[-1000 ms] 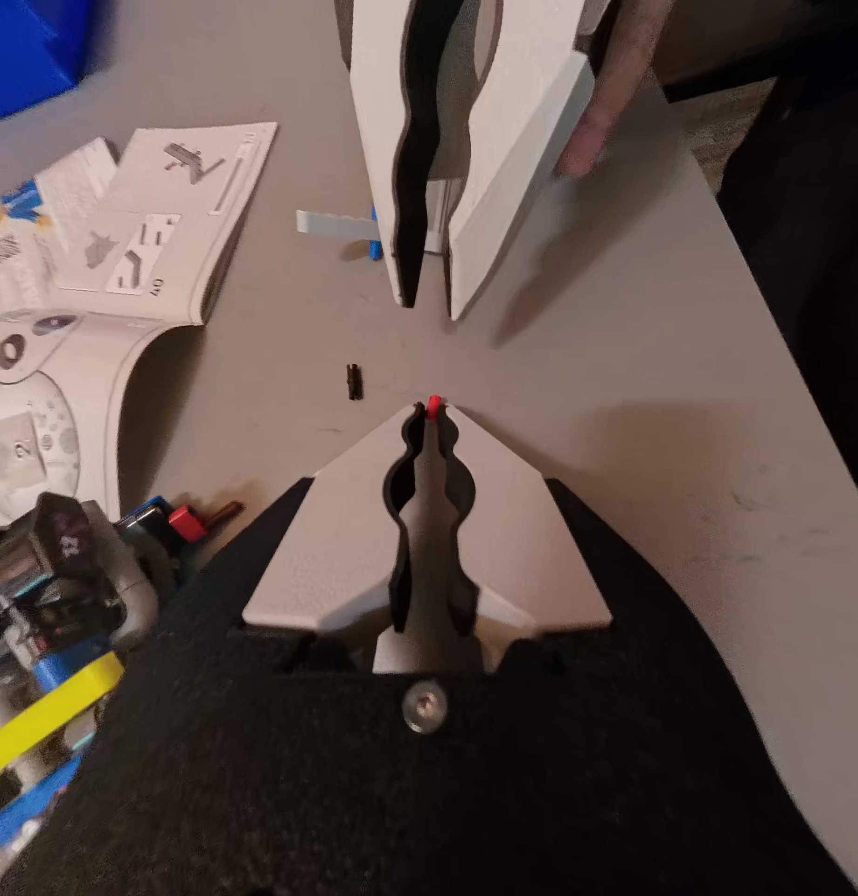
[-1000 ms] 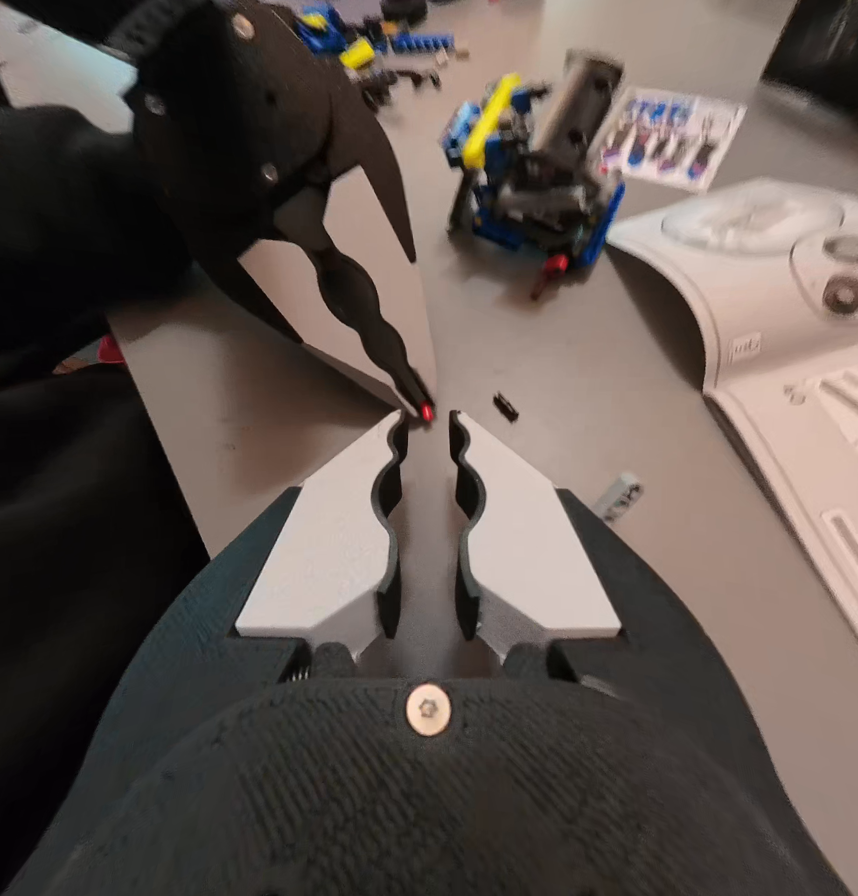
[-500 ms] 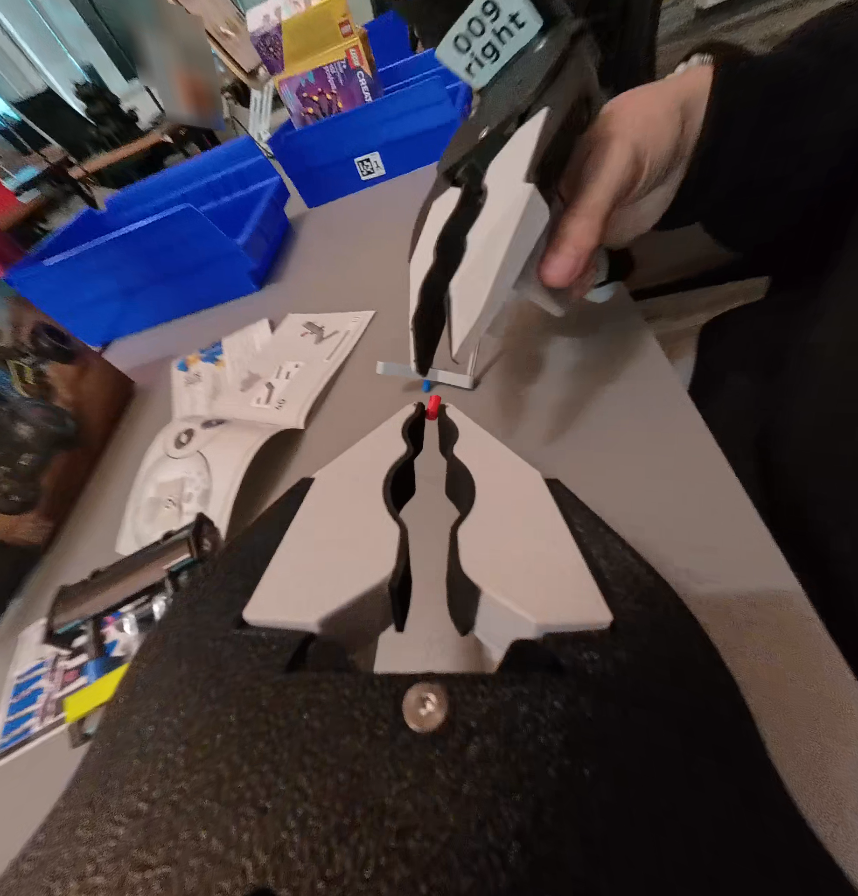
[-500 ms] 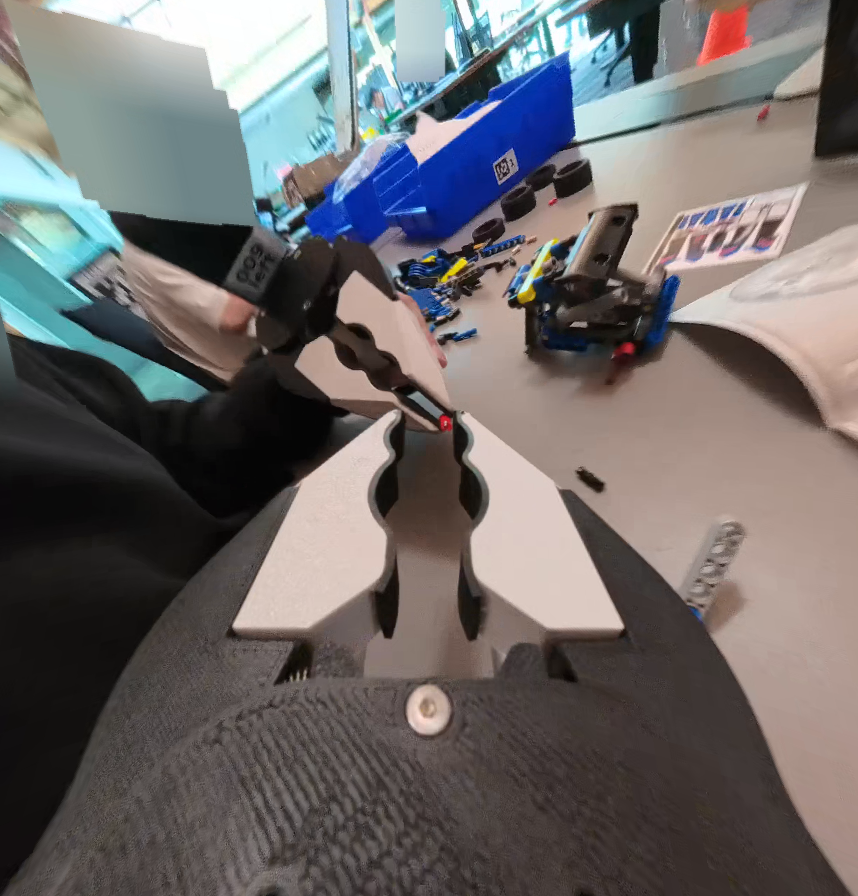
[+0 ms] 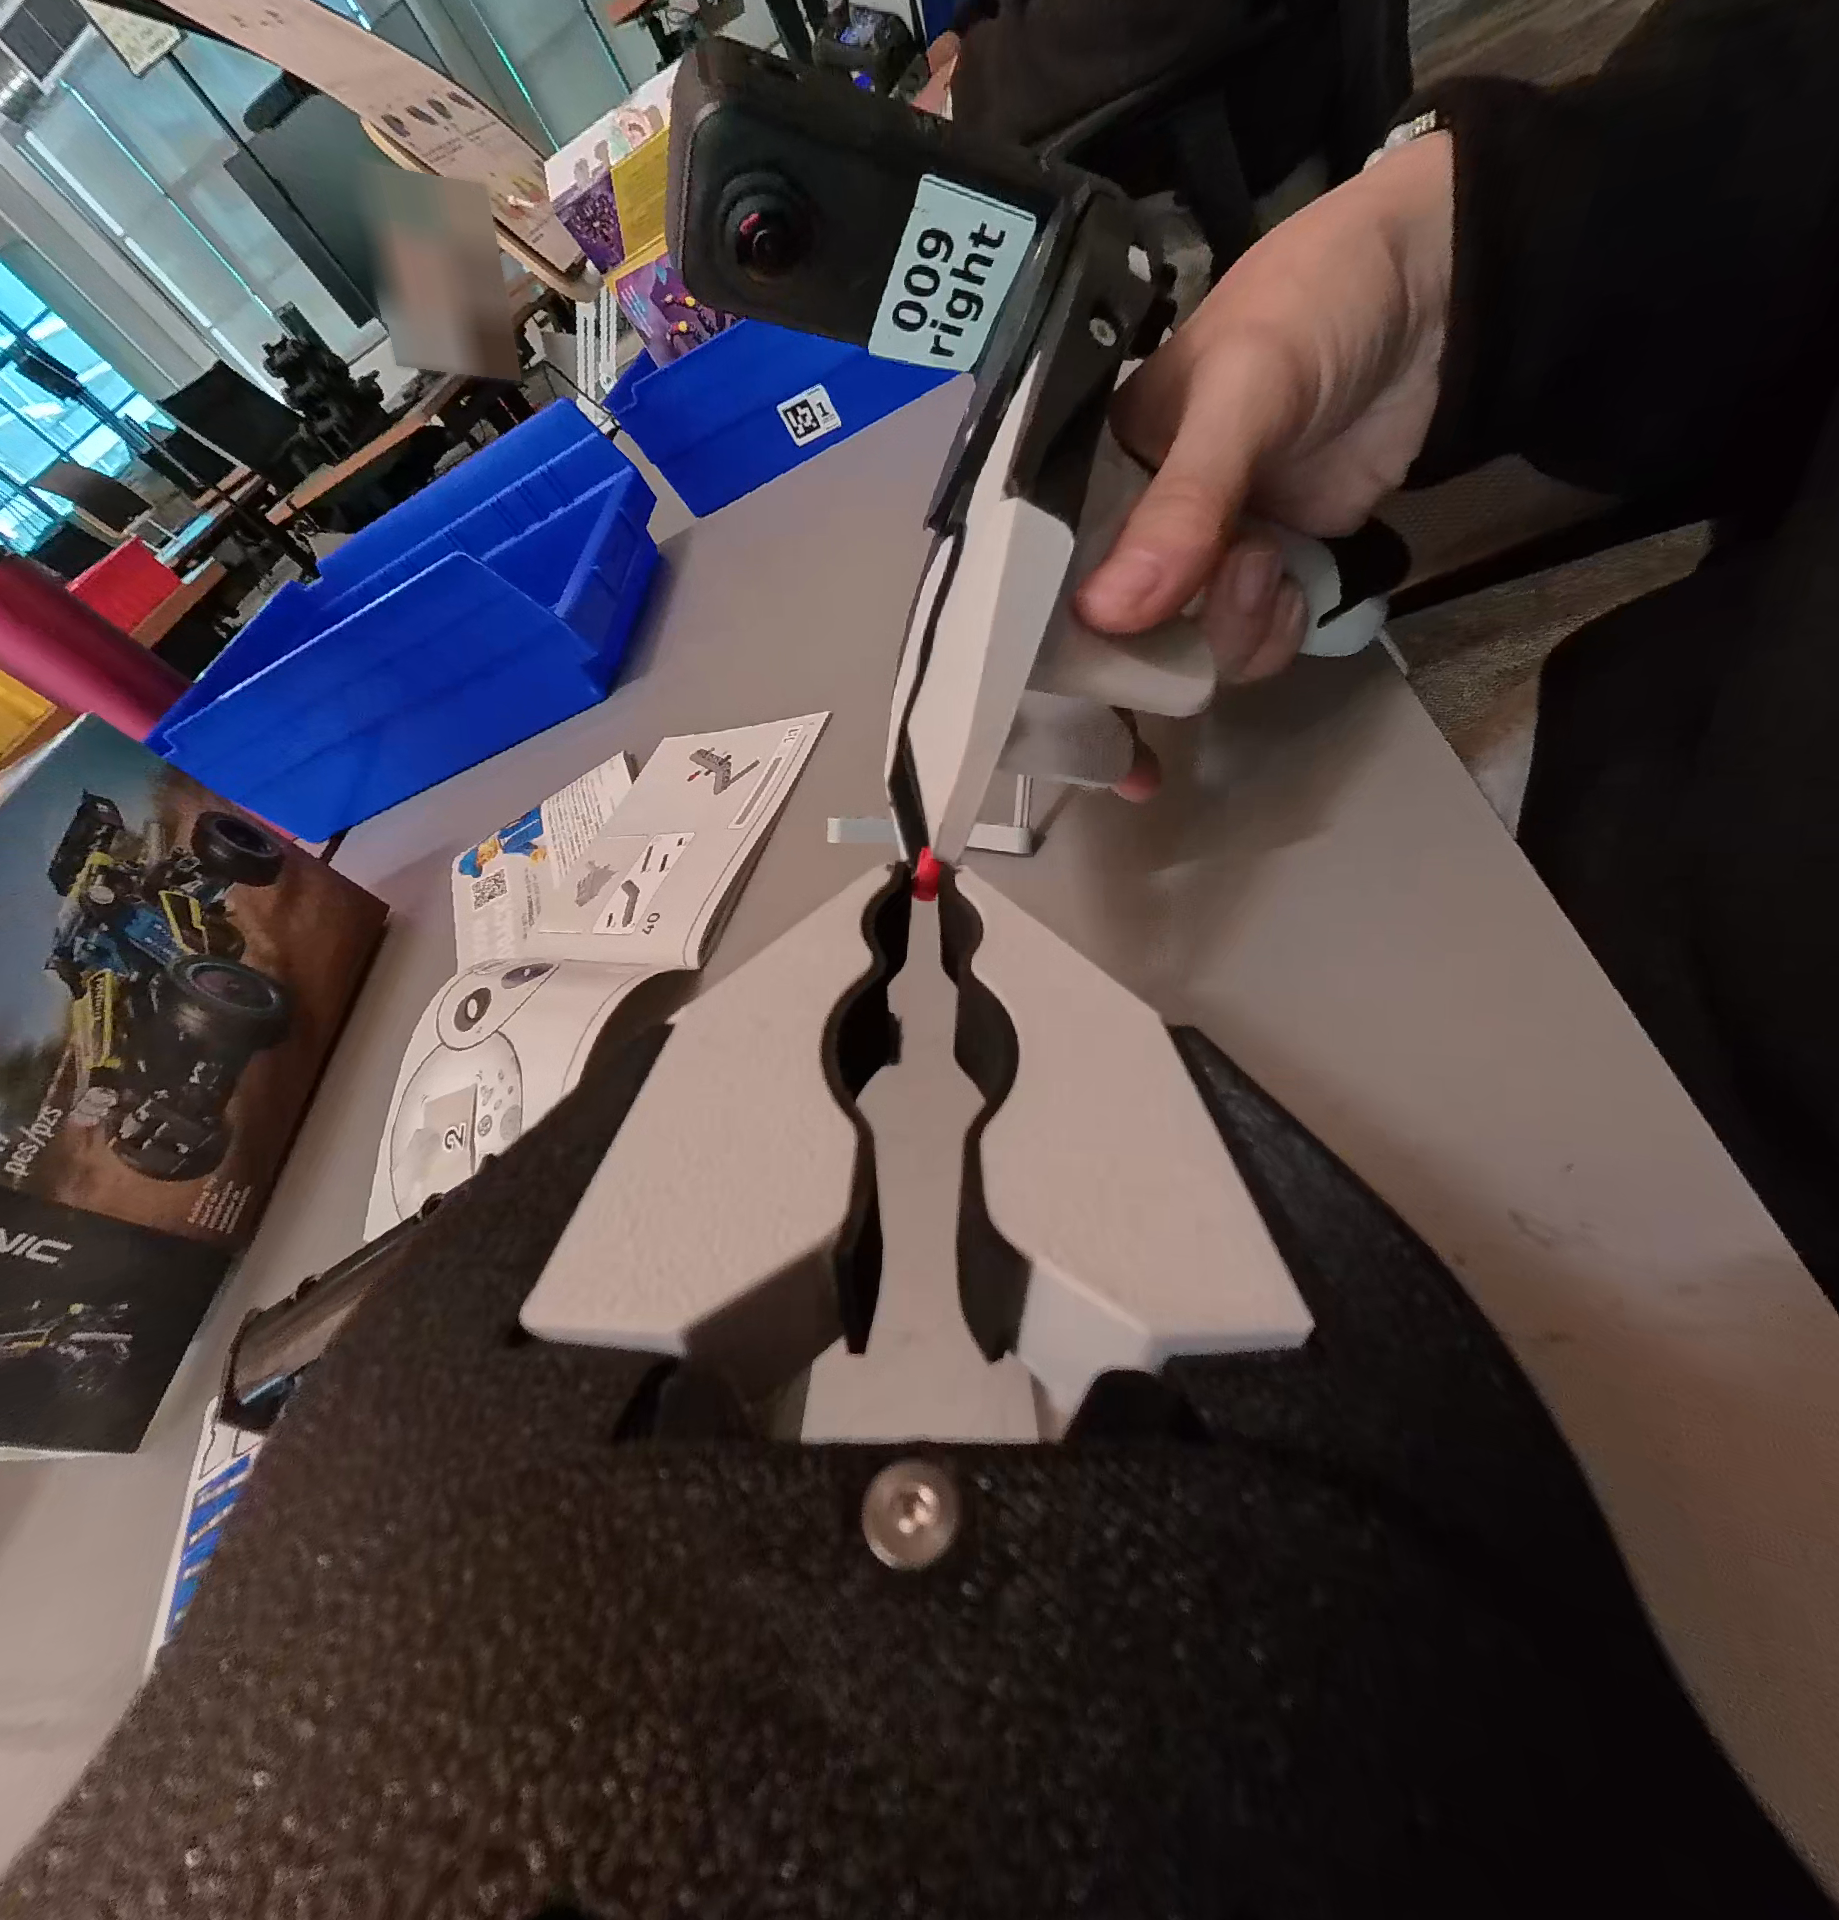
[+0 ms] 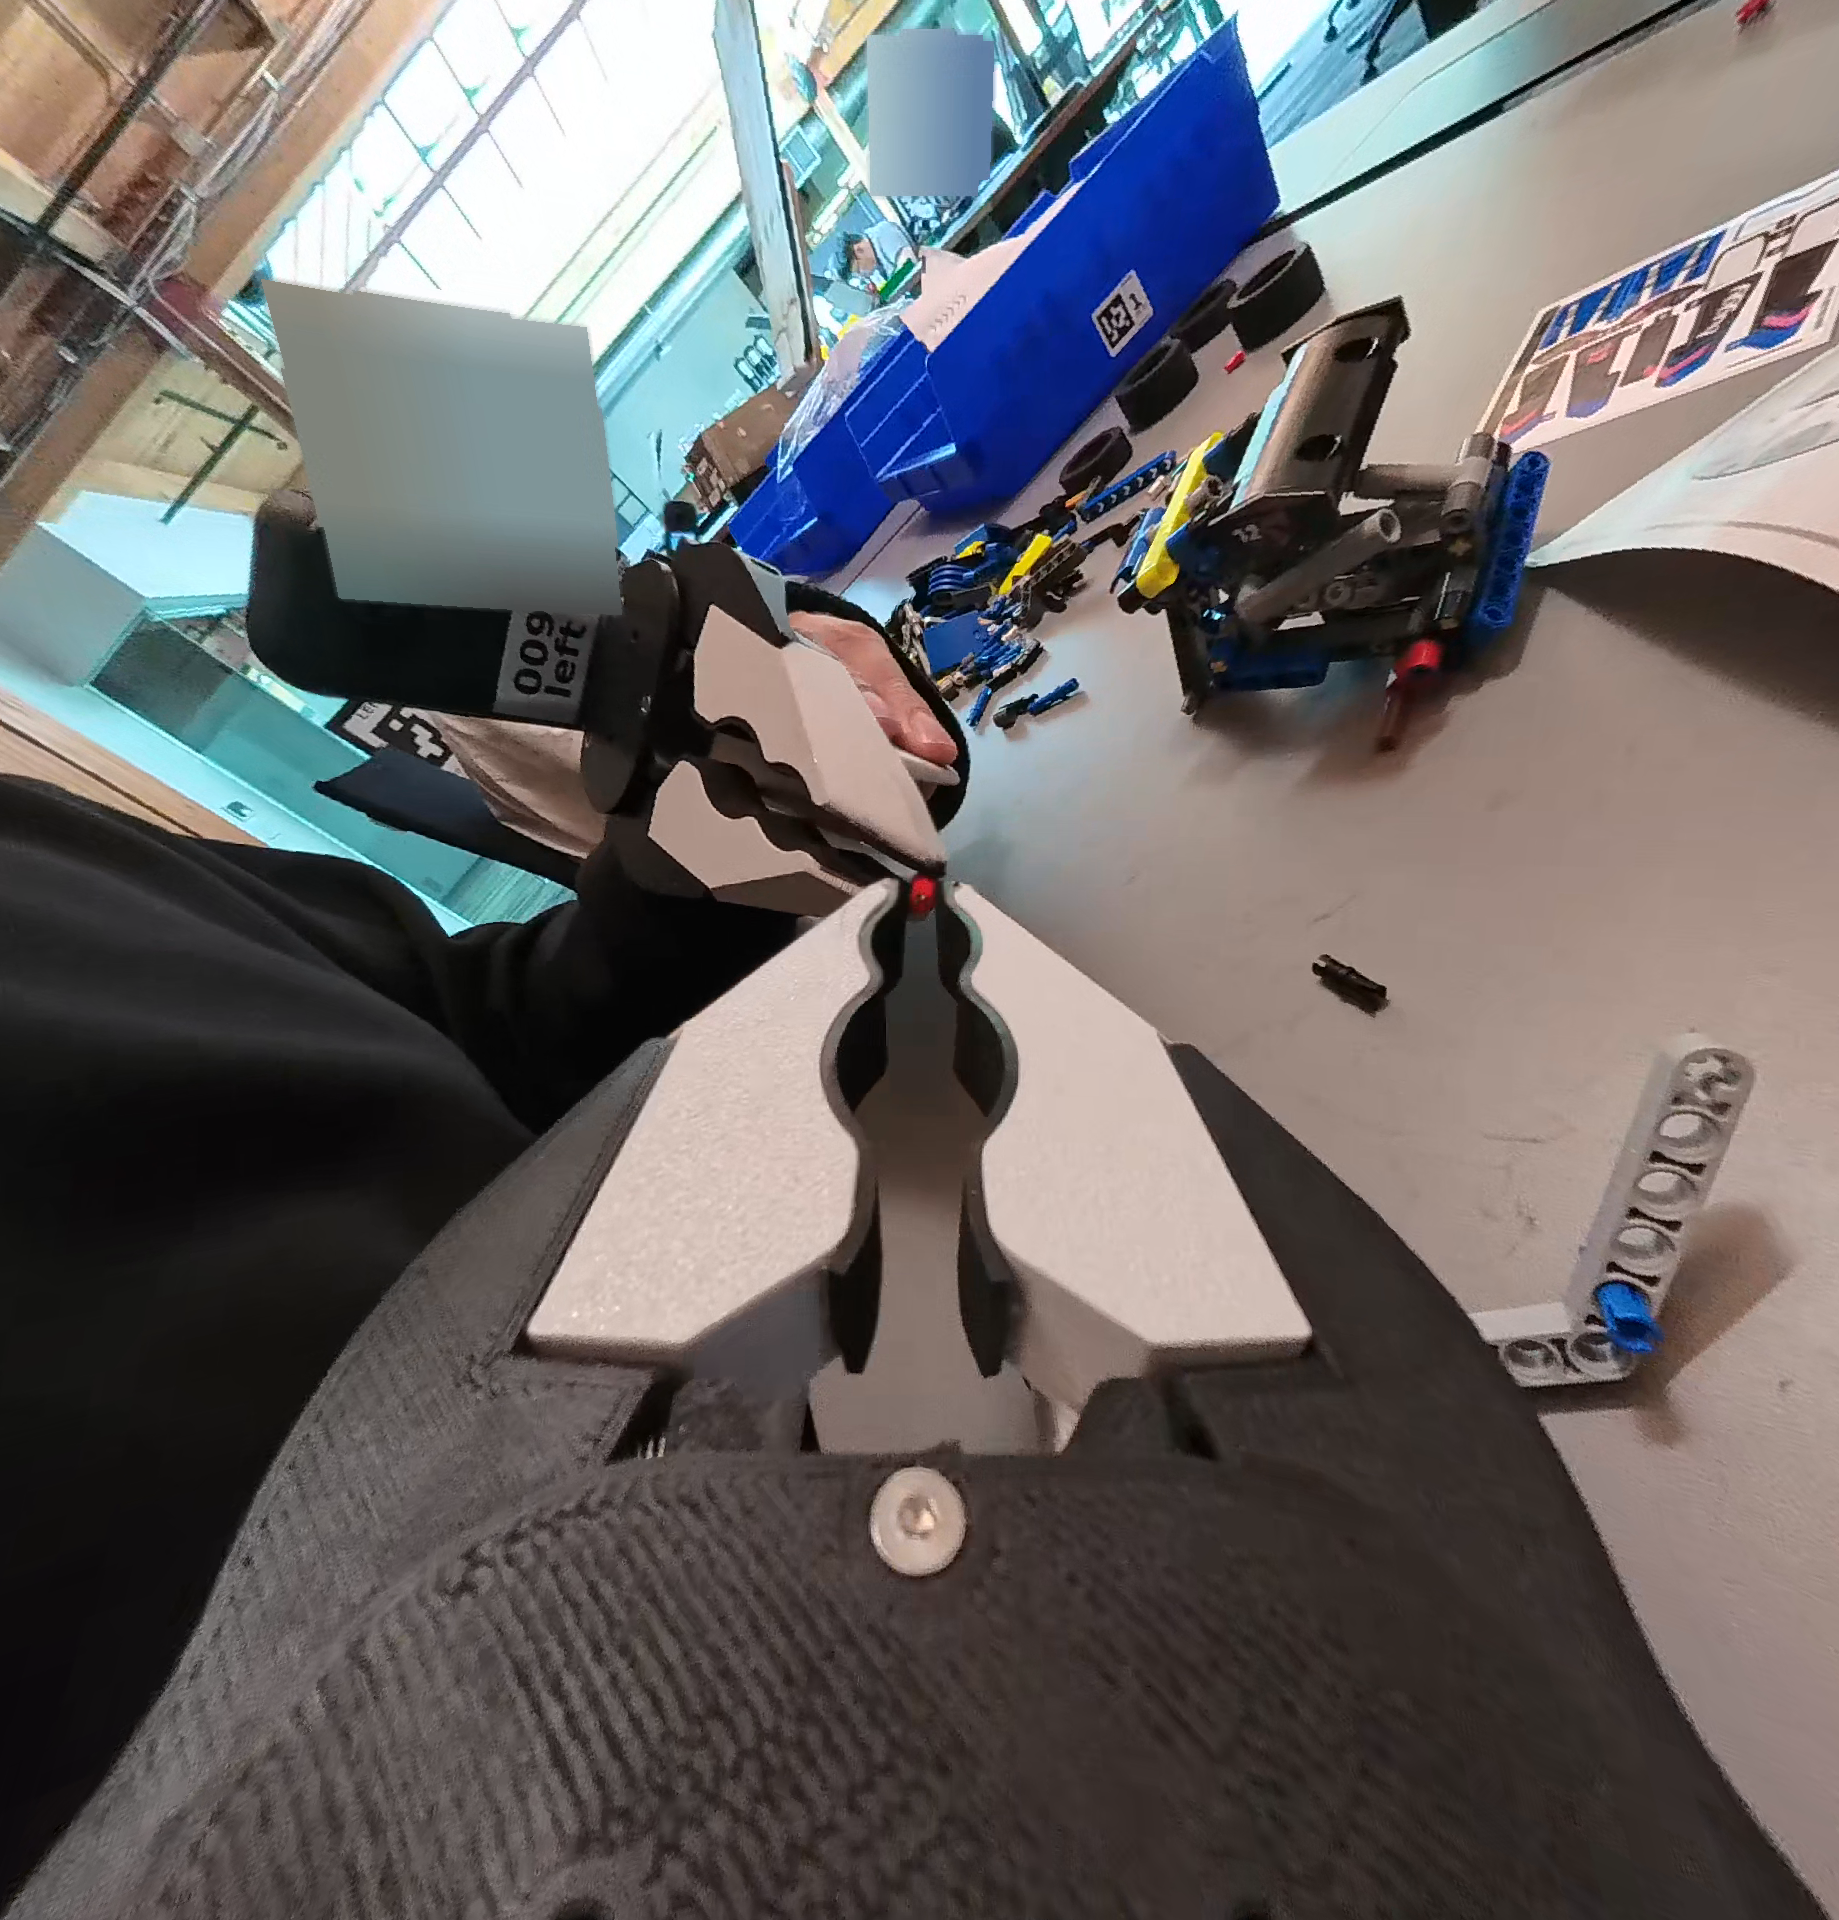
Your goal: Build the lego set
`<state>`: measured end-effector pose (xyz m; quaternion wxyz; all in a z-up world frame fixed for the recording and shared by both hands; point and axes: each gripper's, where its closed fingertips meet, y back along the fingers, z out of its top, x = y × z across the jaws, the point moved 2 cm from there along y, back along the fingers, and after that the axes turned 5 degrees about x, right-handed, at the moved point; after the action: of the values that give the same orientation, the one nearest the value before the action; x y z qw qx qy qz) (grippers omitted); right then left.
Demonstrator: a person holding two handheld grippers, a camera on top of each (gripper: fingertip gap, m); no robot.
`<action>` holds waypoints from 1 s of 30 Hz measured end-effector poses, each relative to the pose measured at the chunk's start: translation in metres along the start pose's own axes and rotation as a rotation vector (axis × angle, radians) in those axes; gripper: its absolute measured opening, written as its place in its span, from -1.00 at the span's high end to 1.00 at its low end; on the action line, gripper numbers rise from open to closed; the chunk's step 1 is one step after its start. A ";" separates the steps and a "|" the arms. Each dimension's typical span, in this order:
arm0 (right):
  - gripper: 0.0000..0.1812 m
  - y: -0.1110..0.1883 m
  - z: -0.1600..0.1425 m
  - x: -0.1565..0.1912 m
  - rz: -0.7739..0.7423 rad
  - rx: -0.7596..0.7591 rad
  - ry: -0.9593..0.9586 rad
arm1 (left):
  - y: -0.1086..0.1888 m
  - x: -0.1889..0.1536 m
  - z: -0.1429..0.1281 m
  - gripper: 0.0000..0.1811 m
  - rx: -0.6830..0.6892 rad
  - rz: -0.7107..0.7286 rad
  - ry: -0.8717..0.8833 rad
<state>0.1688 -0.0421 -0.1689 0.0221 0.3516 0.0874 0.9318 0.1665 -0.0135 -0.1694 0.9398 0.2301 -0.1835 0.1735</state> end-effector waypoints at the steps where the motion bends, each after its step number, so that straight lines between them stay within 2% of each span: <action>1: 0.96 0.000 -0.001 0.000 0.003 0.004 0.000 | 0.000 -0.001 0.000 0.98 -0.002 -0.003 -0.004; 5: 0.97 -0.002 -0.002 0.000 0.020 0.007 -0.003 | 0.002 -0.002 -0.001 0.97 -0.010 -0.009 -0.017; 8: 0.97 0.000 0.002 0.008 0.135 -0.045 -0.069 | 0.008 -0.001 0.007 0.97 -0.093 -0.020 0.027; 14: 0.97 0.000 0.006 0.018 0.239 -0.083 -0.103 | 0.017 -0.002 0.014 0.98 -0.176 -0.070 0.091; 30: 0.97 -0.003 0.002 0.025 0.283 -0.047 -0.106 | 0.024 -0.008 0.016 0.98 -0.226 -0.126 0.108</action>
<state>0.1516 -0.0362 -0.1517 -0.0966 0.4084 0.0137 0.9076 0.1455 -0.0035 -0.1506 0.9773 0.1241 -0.1362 0.1044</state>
